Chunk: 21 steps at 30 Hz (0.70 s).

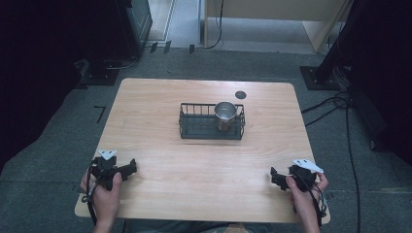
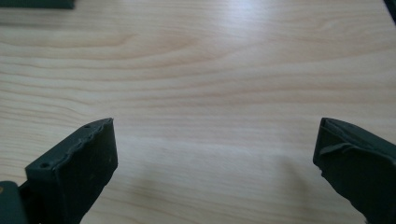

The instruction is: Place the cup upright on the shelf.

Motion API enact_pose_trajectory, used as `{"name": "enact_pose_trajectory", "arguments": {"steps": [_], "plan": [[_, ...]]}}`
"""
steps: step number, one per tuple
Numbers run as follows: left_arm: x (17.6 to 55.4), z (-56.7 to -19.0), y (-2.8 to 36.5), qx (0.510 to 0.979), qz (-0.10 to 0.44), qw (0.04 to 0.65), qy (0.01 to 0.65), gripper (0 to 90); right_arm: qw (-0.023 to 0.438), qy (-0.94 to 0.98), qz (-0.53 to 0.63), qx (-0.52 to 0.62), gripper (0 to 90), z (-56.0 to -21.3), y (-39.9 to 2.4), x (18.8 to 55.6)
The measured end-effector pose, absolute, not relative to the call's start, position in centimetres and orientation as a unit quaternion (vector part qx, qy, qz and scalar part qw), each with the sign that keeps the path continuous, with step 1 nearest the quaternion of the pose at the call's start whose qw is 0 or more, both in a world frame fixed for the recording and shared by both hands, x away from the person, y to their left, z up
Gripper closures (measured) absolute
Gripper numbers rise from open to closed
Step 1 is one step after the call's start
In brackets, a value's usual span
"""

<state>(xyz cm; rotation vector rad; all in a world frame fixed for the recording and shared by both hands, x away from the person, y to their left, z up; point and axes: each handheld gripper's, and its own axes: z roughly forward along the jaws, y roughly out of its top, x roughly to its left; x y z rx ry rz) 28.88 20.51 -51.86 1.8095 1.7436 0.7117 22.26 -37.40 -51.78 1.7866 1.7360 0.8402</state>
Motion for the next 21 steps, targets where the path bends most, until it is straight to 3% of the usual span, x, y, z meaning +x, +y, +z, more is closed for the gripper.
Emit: {"name": "enact_pose_trajectory", "arguments": {"steps": [21], "plan": [[28.9,-51.9,20.5,0.669,0.263,0.262,0.644,0.0,0.263,0.65,0.284,0.654,0.0,-52.9,-40.9,20.3]]}}
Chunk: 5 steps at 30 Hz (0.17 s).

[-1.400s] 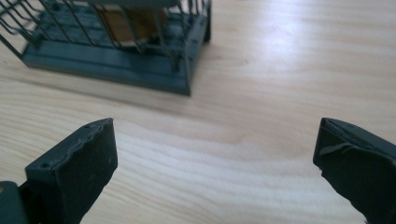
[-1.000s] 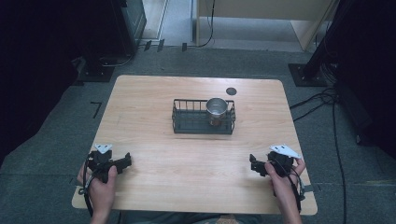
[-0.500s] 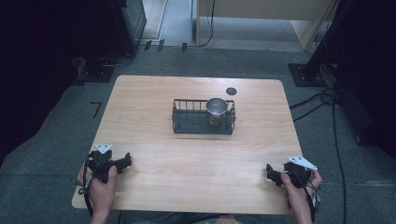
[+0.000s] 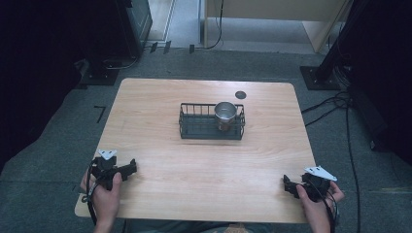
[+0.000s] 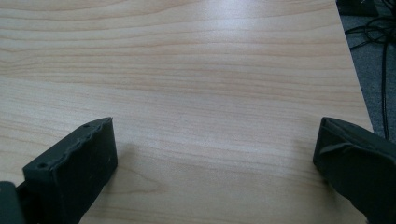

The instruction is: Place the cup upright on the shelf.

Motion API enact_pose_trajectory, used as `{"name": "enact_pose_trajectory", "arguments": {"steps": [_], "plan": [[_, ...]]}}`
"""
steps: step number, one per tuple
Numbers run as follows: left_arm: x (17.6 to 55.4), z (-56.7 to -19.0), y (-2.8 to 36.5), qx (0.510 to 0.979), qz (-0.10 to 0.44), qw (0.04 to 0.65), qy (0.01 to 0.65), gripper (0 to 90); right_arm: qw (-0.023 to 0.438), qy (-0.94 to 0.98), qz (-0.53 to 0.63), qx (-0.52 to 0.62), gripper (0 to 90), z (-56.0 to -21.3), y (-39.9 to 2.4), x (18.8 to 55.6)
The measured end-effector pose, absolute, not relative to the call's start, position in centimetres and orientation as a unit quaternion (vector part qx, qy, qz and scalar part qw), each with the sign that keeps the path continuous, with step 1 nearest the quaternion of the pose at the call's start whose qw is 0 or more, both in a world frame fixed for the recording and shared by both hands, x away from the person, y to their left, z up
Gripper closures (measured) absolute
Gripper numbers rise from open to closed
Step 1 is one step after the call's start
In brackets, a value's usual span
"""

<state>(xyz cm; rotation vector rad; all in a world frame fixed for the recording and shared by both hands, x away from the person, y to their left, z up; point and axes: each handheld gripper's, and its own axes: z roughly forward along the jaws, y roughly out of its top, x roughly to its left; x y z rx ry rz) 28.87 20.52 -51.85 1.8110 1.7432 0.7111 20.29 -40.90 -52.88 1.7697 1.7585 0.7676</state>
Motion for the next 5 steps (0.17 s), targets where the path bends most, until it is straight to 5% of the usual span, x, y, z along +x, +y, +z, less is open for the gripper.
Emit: {"name": "enact_pose_trajectory", "arguments": {"steps": [5], "plan": [[28.87,-51.86,20.52,0.669,0.263,0.262,0.644,0.0,0.262,0.65,0.284,0.654,0.0,-52.88,-40.89,20.29]]}}
